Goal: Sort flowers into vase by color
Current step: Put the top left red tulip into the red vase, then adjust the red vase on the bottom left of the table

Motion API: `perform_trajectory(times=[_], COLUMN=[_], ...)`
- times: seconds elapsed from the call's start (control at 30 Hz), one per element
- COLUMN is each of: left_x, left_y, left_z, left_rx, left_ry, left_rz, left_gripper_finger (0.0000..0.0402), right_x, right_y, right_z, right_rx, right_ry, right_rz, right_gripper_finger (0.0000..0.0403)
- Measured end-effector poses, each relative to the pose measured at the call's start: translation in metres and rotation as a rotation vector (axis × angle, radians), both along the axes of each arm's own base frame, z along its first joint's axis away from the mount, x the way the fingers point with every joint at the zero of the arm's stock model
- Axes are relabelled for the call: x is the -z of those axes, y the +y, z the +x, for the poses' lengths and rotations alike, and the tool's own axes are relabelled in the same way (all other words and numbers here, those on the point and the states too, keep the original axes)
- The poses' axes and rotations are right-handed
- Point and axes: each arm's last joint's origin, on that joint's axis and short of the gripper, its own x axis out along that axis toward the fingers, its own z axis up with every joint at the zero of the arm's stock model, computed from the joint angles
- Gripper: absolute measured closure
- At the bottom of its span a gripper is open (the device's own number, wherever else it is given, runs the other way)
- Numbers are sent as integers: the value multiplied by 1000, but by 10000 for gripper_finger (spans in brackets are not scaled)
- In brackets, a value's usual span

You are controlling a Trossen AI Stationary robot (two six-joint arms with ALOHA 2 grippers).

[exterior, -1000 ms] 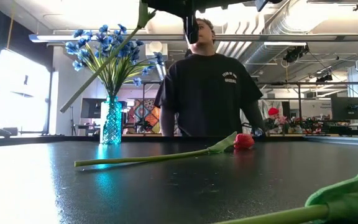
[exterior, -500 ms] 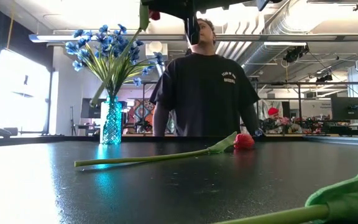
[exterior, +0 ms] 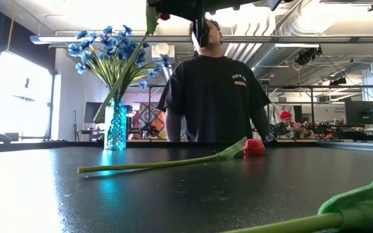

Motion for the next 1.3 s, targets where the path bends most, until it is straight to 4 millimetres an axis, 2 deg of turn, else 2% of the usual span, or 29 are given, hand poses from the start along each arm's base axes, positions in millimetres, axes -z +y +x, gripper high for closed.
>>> perform_trajectory(times=[0.17, 0.33, 0.57, 0.7, 0.87, 1.03, 1.17, 1.3], left_x=[-13, -26, -18, -18, -20, -15, -10, -5], left_y=[-5, -7, -23, -27, -37, -43, -48, -54], left_z=[-7, -14, -20, -25, -31, -37, -39, -39], left_rx=[63, 50, 89, 70, 49, 51, 63, 61], left_ry=[62, 24, 27, 100, 132, 135, 142, 109], left_rz=[35, 155, 211, 172, 99, 123, 146, 163], left_gripper_finger=[123, 123, 123, 123, 123, 123, 123, 123], right_x=[2, 4, 5, 5, 5, 5, 8, 22], right_y=[0, 0, 3, 5, 5, 4, 3, 0], right_z=[0, -1, -2, -2, -2, -2, -3, -8], right_rx=[4, 4, 28, 47, 52, 64, 126, 278], right_ry=[18, 40, 50, 48, 48, 49, 88, 224], right_rz=[14, 10, -28, -55, -63, -57, 23, 164], right_gripper_finger=[403, 403, 393, 361, 300, 238, 205, 197])
